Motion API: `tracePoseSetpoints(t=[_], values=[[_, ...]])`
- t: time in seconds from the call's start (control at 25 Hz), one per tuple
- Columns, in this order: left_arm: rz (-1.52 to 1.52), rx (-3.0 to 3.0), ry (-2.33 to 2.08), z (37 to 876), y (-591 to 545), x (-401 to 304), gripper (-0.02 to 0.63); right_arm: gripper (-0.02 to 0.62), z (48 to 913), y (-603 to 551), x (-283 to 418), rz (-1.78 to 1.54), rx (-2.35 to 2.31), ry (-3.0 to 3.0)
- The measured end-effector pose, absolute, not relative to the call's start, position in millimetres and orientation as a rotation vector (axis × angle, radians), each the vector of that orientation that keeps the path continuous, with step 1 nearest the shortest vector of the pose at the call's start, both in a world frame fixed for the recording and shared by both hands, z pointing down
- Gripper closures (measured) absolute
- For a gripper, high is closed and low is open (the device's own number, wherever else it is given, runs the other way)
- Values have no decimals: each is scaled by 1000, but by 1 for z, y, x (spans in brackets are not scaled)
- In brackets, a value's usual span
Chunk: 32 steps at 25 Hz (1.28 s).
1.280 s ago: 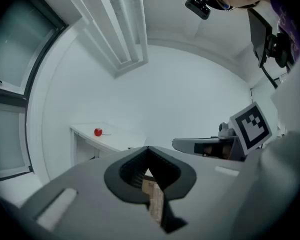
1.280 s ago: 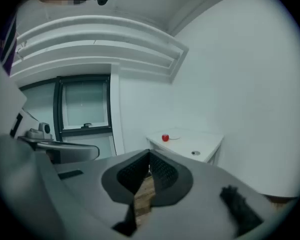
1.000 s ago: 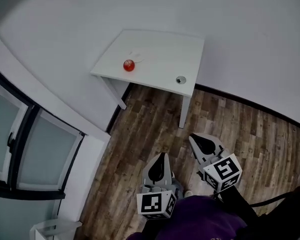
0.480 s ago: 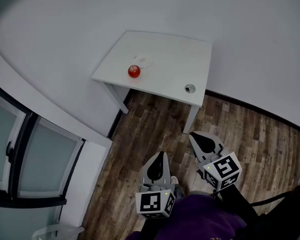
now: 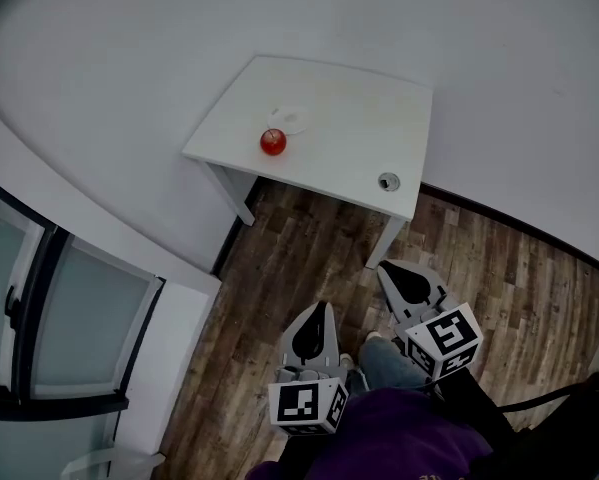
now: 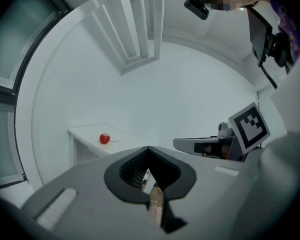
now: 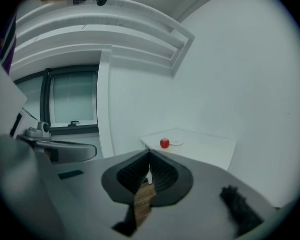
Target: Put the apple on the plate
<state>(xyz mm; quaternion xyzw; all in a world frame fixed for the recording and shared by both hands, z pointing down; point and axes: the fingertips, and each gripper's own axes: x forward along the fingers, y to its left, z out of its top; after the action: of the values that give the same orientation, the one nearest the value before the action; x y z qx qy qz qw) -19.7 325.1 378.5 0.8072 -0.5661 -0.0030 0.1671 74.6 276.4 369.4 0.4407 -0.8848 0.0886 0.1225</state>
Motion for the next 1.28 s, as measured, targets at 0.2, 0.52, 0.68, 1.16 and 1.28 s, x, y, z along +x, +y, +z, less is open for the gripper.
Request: tracePoseSetpoints(t=[0.2, 0.52, 0.68, 1.16, 1.28], values=[[-7, 2283, -1622, 382, 306, -20, 598, 584, 371, 253, 78, 257, 1286, -2578], [-22, 2254, -1672, 381, 255, -20, 598, 584, 371, 197, 76, 253, 1237, -2602], [-24, 2238, -1690, 382, 226, -15, 598, 584, 373, 166, 76, 258, 1202, -2618], [-32, 2186, -1756, 377, 144, 1, 598, 584, 370, 80, 84, 259, 1102, -2655], [-41, 2166, -1784, 377, 129, 4, 598, 584, 371, 63, 86, 250, 1070, -2666]])
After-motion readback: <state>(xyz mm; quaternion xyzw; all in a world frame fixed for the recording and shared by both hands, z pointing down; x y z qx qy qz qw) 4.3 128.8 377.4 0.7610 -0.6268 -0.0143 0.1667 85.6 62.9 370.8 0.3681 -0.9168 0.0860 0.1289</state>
